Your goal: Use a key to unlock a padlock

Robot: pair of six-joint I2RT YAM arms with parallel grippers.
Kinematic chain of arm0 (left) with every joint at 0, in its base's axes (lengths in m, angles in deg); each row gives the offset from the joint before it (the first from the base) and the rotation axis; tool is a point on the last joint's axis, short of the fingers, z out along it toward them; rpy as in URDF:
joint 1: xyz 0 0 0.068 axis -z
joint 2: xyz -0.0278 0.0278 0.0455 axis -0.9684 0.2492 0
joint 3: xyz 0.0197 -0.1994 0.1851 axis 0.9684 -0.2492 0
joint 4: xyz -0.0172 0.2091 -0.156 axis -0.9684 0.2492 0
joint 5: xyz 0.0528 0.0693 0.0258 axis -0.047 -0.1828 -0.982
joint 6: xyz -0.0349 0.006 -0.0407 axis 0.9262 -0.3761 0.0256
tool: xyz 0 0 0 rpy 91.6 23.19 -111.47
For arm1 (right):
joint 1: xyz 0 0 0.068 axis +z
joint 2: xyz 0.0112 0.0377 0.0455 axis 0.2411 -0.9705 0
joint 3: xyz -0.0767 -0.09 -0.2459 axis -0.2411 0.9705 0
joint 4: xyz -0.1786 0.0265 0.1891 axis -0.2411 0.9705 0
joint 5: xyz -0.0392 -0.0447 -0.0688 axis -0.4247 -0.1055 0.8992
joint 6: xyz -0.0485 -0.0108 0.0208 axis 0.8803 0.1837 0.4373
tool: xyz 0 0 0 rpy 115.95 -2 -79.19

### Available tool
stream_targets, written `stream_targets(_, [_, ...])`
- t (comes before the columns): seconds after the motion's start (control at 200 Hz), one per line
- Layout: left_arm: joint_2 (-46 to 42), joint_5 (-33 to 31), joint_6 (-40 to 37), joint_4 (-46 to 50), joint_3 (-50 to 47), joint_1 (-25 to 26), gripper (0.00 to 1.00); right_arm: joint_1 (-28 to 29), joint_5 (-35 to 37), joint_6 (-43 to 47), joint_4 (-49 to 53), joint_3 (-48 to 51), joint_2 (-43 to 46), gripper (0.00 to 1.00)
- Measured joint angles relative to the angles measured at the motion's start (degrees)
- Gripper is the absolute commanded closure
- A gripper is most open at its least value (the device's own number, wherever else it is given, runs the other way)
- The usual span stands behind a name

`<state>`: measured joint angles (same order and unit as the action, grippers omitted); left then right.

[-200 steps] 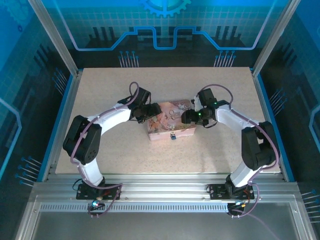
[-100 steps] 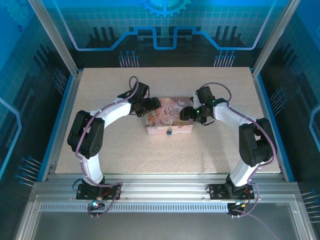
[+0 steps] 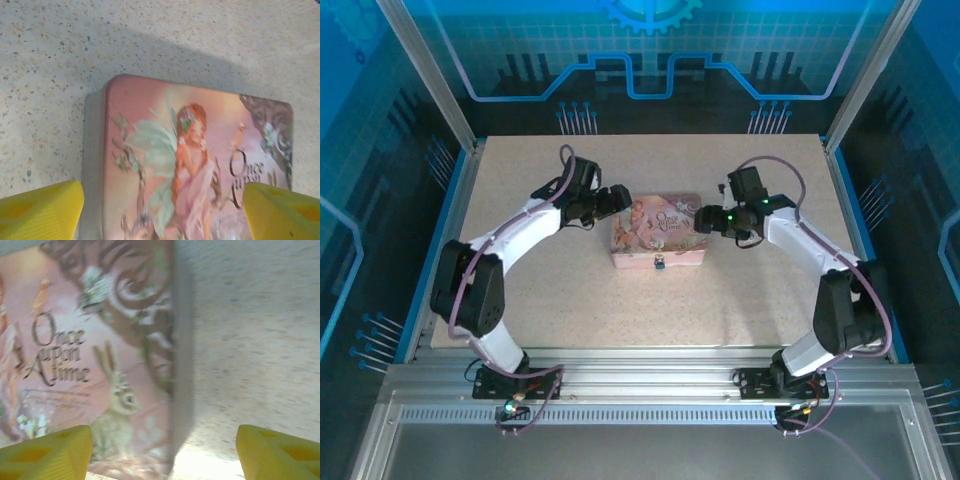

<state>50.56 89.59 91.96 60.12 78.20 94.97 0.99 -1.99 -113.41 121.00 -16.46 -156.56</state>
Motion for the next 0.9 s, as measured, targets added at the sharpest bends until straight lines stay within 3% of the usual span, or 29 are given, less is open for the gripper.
stream_targets(0.155, [-6.0, 1.1, -0.6, 0.5, -4.1, 3.2, 0.16, -5.3, 5.2, -0.7, 4.1, -1.0, 0.1, 0.34])
stream_targets(0.425, [-10.1, 2.5, -1.4, 1.7, -5.6, 16.9, 0.18, -12.1, 9.1, -0.5, 6.9, -2.8, -5.1, 0.43])
stream_targets(0.585, [-9.9, 0.2, -1.5, 5.2, -2.4, 22.8, 0.18, -14.0, 9.1, 0.0, 7.1, -3.7, -9.5, 0.51])
stream_targets(0.901, [-8.0, -2.2, -1.4, 6.7, 1.6, 26.5, 0.18, -15.0, 8.2, 0.3, 7.1, -8.1, -16.8, 0.63])
